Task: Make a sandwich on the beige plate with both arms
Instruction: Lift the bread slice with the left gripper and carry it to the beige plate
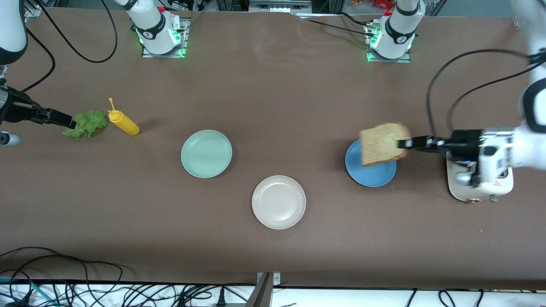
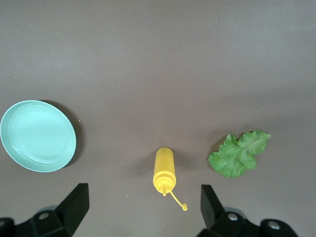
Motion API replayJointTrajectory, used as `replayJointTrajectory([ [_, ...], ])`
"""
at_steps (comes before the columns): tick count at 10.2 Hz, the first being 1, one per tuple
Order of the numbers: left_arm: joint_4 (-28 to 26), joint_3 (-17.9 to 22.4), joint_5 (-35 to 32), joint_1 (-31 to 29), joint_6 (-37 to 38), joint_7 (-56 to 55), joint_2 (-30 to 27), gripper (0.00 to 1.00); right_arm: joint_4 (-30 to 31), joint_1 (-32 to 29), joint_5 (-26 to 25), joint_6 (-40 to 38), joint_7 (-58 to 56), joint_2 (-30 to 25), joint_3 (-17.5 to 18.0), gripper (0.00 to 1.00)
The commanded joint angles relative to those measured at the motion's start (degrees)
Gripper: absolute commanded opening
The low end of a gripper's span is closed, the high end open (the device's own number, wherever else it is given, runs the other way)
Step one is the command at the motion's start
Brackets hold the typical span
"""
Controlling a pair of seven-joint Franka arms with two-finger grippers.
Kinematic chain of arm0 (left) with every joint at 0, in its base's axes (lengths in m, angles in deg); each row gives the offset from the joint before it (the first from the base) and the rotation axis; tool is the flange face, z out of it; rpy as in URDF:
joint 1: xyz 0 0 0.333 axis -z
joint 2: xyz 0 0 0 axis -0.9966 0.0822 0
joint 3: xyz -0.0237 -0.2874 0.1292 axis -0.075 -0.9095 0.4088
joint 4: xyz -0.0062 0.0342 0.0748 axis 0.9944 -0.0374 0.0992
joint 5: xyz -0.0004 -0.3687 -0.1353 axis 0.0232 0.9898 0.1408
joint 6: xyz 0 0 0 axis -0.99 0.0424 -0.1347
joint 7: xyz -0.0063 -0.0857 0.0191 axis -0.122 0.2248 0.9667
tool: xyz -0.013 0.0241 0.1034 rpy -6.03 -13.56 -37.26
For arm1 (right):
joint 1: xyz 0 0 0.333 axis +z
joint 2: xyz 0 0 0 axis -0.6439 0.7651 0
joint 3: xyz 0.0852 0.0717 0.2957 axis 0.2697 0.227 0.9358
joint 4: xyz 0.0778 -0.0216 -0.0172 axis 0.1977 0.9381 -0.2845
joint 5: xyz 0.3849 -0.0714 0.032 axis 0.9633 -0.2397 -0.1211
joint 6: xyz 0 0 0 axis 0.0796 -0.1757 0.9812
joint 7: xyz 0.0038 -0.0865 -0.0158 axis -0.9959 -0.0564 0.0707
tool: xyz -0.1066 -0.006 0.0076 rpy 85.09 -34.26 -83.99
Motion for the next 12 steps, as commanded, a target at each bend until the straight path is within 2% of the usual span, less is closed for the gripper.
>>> replayJointTrajectory([
  [1,4.24,0.57,12.05,5.00,-2.18,-4.20,8.64,0.00,-0.64,-0.43,0.99,-0.16,-0.12,0.10,0.17,1.00],
  [3,7.14,0.40,12.85,10.54,-10.95,0.60,13.74,0.00,-0.64,-0.43,0.99,-0.16,-0.12,0.10,0.17,1.00],
  [6,8.55,0.49,20.93,17.67,-25.54,9.76,19.90,0.00,-0.64,-0.43,0.99,-0.16,-0.29,0.10,0.17,1.00],
  [8,13.11,0.49,21.38,18.83,-28.57,10.31,24.74,0.00,-0.64,-0.43,0.99,-0.16,-0.55,0.10,0.17,1.00],
  [12,15.23,0.49,21.47,20.85,-36.74,14.61,29.58,0.00,-0.47,-4.37,-0.15,-0.16,-5.56,2.28,0.17,1.00],
])
